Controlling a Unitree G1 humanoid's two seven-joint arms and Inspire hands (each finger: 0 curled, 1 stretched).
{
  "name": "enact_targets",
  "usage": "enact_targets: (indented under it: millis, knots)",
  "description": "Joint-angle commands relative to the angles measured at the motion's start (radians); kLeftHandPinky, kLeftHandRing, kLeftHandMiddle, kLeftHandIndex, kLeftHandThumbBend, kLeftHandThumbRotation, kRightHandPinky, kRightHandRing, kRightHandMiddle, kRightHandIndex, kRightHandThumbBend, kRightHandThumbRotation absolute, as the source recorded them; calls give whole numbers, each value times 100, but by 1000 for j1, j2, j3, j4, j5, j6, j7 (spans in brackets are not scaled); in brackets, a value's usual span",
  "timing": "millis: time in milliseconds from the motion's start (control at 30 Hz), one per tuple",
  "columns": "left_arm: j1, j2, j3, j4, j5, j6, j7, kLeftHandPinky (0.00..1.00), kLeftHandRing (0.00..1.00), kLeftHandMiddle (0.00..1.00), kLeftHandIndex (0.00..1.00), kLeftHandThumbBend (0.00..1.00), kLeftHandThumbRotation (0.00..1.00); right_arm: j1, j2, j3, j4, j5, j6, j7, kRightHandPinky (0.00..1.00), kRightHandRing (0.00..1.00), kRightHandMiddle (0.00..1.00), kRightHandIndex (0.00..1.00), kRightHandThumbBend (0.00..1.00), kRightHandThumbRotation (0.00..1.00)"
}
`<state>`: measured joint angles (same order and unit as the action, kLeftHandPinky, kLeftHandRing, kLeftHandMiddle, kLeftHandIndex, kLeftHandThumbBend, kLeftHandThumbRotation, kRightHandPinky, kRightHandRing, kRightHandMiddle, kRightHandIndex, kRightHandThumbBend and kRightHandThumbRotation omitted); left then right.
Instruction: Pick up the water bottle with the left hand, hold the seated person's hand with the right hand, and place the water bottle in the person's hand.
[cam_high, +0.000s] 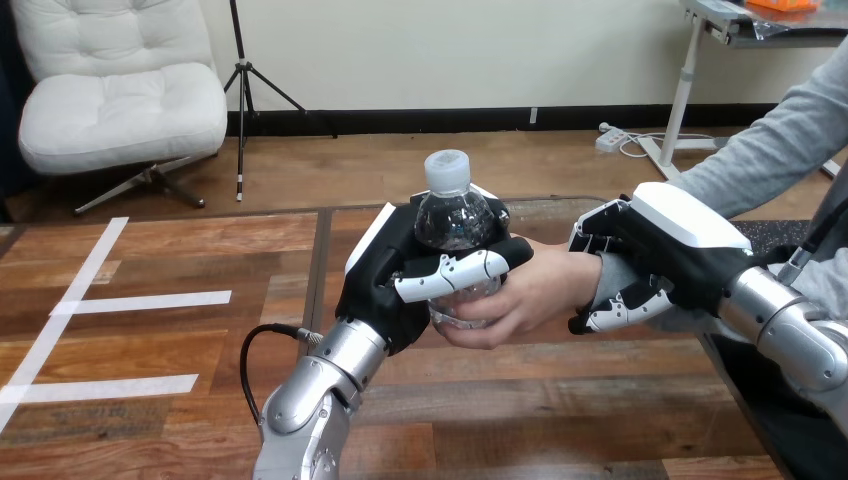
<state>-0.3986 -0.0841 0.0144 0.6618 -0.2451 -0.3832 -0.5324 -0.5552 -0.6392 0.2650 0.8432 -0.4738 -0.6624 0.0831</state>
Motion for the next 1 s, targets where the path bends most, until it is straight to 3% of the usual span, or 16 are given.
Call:
enact_targets:
  millis: [0, 567, 700, 800, 967]
  knots:
    - [-28, -19, 3, -30, -10, -40, -7, 29, 34, 38, 40, 67, 0, -25, -3, -20, -33, 8, -6, -10, 38, 40, 45, 45, 79, 0]
    - [-26, -16, 3, -38, -13, -35, -11, 31, 37, 40, 40, 68, 0, -20, -7, -21, -41, 7, 0, -9, 38, 40, 45, 46, 78, 0]
    - [-26, -10, 3, -44, -22, -12, -25, 32, 38, 42, 41, 70, 0, -19, -7, -24, -39, 13, -3, -4, 38, 41, 45, 46, 78, 0]
    - [-26, -1, -2, -51, -16, 4, -29, 36, 42, 47, 46, 77, 0, -19, -7, -25, -35, 15, -9, -6, 38, 40, 45, 46, 78, 0]
    - [-28, 21, -16, -55, 19, 4, -23, 44, 53, 59, 58, 88, 13, -18, -9, -24, -36, 12, -11, -10, 38, 40, 45, 46, 78, 0]
